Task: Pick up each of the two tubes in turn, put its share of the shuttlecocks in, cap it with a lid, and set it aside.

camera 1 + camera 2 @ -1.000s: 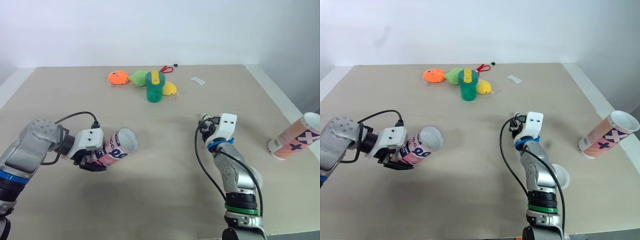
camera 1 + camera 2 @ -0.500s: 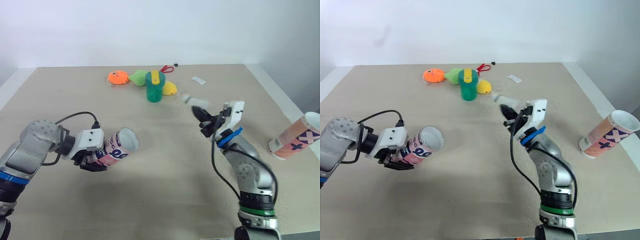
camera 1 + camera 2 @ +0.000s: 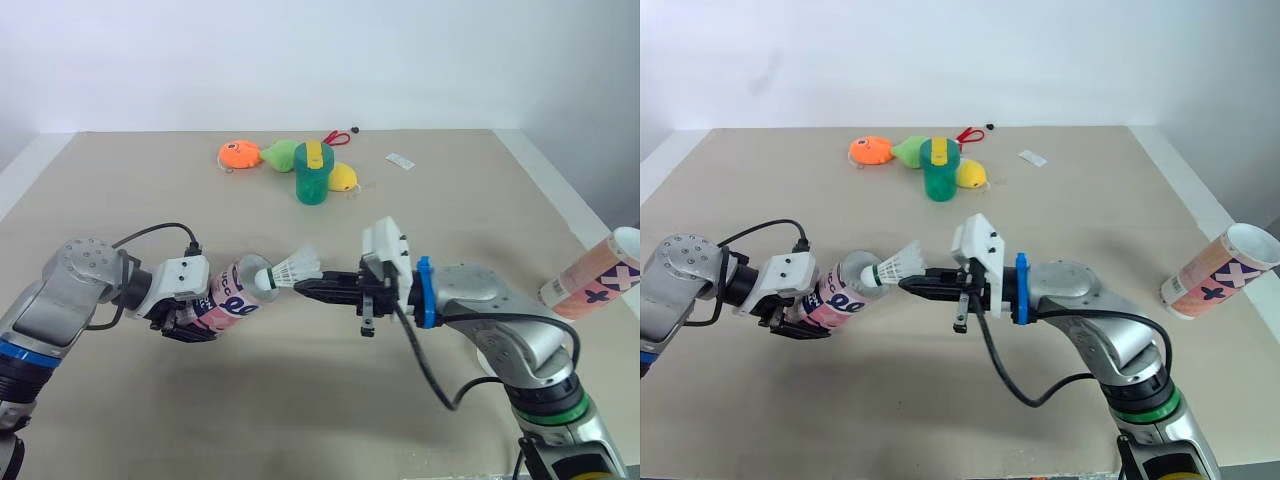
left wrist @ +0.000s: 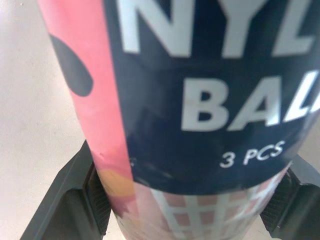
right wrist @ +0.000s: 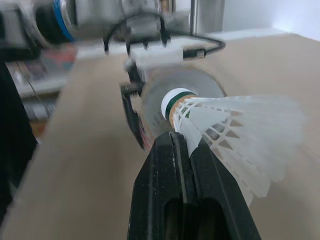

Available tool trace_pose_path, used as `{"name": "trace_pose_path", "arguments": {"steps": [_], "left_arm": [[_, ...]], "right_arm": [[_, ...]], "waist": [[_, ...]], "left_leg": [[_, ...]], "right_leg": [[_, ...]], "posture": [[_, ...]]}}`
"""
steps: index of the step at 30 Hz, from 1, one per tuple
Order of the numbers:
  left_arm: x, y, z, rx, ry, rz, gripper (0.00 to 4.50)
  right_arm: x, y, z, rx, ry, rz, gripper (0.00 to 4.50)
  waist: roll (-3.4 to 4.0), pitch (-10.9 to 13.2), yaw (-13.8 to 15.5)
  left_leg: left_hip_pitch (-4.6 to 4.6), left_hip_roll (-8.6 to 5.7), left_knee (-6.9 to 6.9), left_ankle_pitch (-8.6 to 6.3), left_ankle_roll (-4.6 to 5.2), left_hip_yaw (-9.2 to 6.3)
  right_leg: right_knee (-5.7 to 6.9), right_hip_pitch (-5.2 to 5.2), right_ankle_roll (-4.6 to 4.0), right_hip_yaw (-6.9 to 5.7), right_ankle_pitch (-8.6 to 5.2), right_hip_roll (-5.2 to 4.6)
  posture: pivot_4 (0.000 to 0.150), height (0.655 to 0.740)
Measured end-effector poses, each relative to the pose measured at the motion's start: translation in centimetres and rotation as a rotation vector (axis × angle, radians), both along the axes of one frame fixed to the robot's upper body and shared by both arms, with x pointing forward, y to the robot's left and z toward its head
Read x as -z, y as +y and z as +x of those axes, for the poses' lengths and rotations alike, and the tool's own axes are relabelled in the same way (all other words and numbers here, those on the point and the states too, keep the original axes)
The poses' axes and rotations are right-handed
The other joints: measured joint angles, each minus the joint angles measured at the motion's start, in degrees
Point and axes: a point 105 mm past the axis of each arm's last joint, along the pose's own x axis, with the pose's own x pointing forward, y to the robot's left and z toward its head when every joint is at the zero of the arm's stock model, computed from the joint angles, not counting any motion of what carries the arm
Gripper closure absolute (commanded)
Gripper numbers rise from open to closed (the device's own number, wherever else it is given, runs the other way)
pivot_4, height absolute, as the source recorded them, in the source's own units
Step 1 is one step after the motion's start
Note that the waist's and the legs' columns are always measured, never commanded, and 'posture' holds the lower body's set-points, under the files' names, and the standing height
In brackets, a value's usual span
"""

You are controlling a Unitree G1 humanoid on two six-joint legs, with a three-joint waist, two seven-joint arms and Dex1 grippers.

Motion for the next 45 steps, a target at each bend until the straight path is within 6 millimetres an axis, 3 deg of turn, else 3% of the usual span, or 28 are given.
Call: {"name": "trace_pose_path", "arguments": {"steps": [2, 6, 10, 13, 17, 20, 24, 30, 36, 45], "left_arm": [[0.0, 0.0, 0.0, -0.002, 0.000, 0.000, 1.13], [0.0, 0.0, 0.0, -0.002, -0.001, 0.000, 1.13], [0.0, 0.0, 0.0, -0.003, 0.000, -0.004, 1.13], [0.0, 0.1, 0.0, -0.006, -0.002, -0.006, 1.13], [0.1, 0.1, -0.1, -0.011, -0.006, -0.007, 1.13], [0.0, 0.1, -0.1, -0.009, -0.003, -0.006, 1.13], [0.0, 0.1, -0.1, -0.007, -0.002, -0.008, 1.13], [0.0, -0.1, -0.2, -0.009, -0.010, -0.010, 1.13], [0.2, 0.0, -0.4, -0.028, -0.011, -0.016, 1.13], [0.1, -0.1, -0.4, -0.034, -0.020, -0.017, 1.13]], "right_arm": [[0.5, 0.6, 0.3, -0.021, -0.028, -0.033, 4.45], [-0.1, 2.6, -0.5, -0.130, -0.056, -0.036, 3.02], [-0.5, 2.7, -0.7, -0.149, -0.040, -0.017, 1.74], [-1.7, 2.5, -0.5, -0.158, -0.032, 0.016, 1.74], [-4.6, 0.5, 2.1, -0.088, -0.099, 0.003, 3.12], [-4.4, 0.8, 3.4, -0.088, -0.180, -0.112, 4.43], [-2.4, 3.1, 3.4, -0.168, -0.195, -0.197, 4.43], [-1.1, 7.4, 3.0, -0.284, -0.317, -0.277, 4.43], [0.7, 8.8, 2.4, -0.345, -0.352, -0.337, 4.43], [1.5, 9.6, 2.3, -0.378, -0.417, -0.383, 4.43]], "waist": [[0.00, 0.0, 0.0], [0.00, 0.0, 0.0], [-0.04, 0.0, 0.0], [-0.04, 0.0, 0.0], [-0.03, 0.0, 0.0], [0.00, 0.0, 0.0], [0.02, 0.0, 0.0], [0.04, 0.0, 0.1], [0.04, 0.0, 0.1], [0.04, 0.0, 0.0]], "left_leg": [[0.01, 0.01, 0.00, 0.00, 0.00, 0.01], [0.01, 0.04, 0.00, 0.00, 0.00, 0.00], [0.00, 0.04, 0.00, 0.00, 0.00, -0.03], [0.01, 0.05, 0.00, 0.00, 0.00, -0.03], [0.03, 0.07, 0.00, 0.00, 0.01, 0.06], [0.04, 0.09, -0.08, 0.00, 0.01, 0.11], [0.02, 0.09, -0.09, 0.00, 0.01, 0.07], [0.01, 0.04, -0.03, 0.00, 0.01, 0.08], [0.02, 0.06, -0.03, 0.00, 0.01, 0.06], [0.06, 0.08, -0.03, 0.00, 0.01, 0.10]], "right_leg": [[0.00, -0.01, -0.01, 0.00, 0.01, 0.01], [0.01, -0.01, -0.03, -0.01, 0.03, 0.04], [0.00, 0.02, 0.01, -0.03, 0.05, 0.01], [0.00, 0.01, 0.01, -0.03, 0.05, 0.01], [0.00, 0.00, -0.06, -0.03, 0.07, 0.01], [0.00, -0.07, -0.11, -0.03, 0.05, 0.05], [0.02, -0.06, 0.01, -0.04, 0.08, 0.06], [0.01, -0.03, 0.02, -0.02, 0.06, -0.03], [0.02, -0.03, -0.01, -0.06, 0.07, -0.03], [0.04, -0.03, -0.05, -0.05, 0.08, -0.01]], "posture": [[0.150, 0.7400], [0.150, 0.7400], [0.150, 0.7400], [0.150, 0.7400], [0.150, 0.7400], [0.150, 0.7400], [0.150, 0.7400], [0.150, 0.7400], [0.150, 0.7400], [0.150, 0.7400]]}}
